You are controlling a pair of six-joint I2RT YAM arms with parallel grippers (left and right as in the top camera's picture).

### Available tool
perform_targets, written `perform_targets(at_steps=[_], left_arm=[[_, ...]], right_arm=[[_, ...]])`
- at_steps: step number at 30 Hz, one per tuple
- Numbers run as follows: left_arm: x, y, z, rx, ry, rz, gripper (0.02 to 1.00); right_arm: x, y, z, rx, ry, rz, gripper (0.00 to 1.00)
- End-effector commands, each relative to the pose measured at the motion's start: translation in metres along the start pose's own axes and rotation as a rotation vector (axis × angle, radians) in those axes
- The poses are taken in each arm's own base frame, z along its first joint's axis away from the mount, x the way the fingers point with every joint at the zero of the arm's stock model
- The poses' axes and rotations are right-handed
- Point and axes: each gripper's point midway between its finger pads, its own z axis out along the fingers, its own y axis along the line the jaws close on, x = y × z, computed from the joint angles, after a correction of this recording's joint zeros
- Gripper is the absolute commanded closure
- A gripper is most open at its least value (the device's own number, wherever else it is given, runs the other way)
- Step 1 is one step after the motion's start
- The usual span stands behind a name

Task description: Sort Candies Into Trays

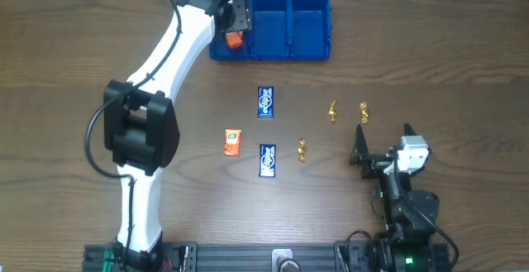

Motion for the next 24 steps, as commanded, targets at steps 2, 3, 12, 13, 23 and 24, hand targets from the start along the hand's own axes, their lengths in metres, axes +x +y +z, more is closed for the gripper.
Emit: perform_targets(at_steps=[2,3,12,13,23,24], left_arm=[[-0.011,-0.025,-0.129,0.077,-0.213,0.040,0.137],[0.001,-0.027,-0.138,0.086,-0.224,0.044,0.117],[0.159,0.001,-0.083,0.092,-0.012,0.010,0.064],[0.176,0.008,-0.075,0.083,0.028,0.001,0.066],[0.284,0.033,-0.049,0.008,0.243,0.036,0.102],[0.287,0.034,-0.048,0.006,0.249,0.039,0.112]], right_arm=[[0.001,0.000,0.000,-0.003,0.000,-0.013,0.003],[0.001,0.000,0.000,-0.003,0.000,-0.013,0.003],[0.001,0.000,0.000,-0.003,0.000,-0.012,0.005],[0.001,0.000,0.000,-0.003,0.000,-0.013,0.003],[0.001,0.000,0.000,-0.003,0.000,-0.012,0.003],[0.001,0.000,0.000,-0.003,0.000,-0.013,0.003]])
